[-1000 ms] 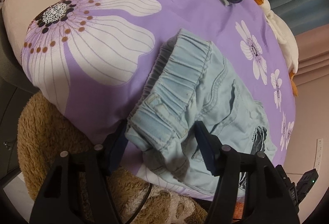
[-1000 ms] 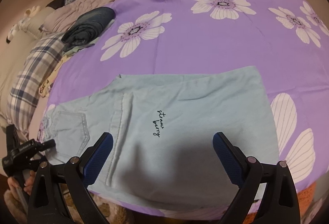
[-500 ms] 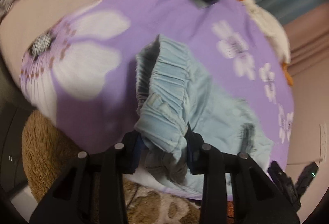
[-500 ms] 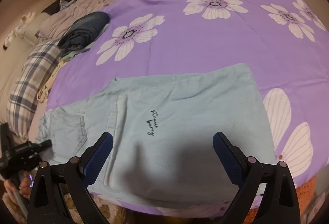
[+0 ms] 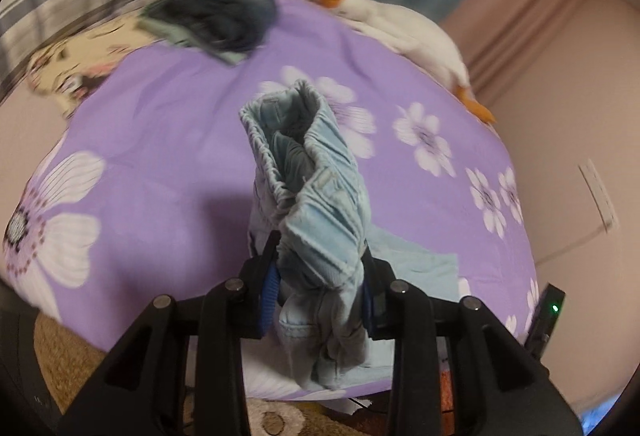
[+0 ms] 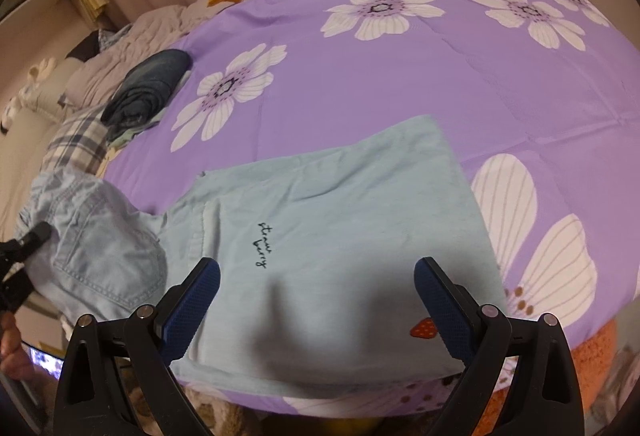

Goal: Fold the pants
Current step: 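Grasp the elastic waistband with the left gripper and lift it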

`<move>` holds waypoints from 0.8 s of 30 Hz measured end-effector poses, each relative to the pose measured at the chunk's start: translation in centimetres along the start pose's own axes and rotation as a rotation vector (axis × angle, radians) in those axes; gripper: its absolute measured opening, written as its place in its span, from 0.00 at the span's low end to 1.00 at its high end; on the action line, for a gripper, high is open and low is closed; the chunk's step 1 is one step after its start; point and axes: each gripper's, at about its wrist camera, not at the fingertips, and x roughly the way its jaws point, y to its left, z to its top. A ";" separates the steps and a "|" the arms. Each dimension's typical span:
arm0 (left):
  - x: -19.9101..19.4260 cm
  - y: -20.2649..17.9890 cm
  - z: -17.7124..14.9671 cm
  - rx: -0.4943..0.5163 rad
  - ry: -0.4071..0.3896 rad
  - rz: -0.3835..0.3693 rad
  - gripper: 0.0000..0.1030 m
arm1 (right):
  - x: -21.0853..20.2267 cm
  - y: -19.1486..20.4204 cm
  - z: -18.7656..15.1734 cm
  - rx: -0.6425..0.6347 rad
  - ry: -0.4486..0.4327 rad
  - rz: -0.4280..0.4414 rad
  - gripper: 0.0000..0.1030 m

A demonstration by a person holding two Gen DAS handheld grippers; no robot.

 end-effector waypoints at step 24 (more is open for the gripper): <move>11.2 -9.4 -2.7 0.192 0.292 -0.172 0.31 | -1.8 -5.4 -0.6 0.142 -0.032 -0.040 0.94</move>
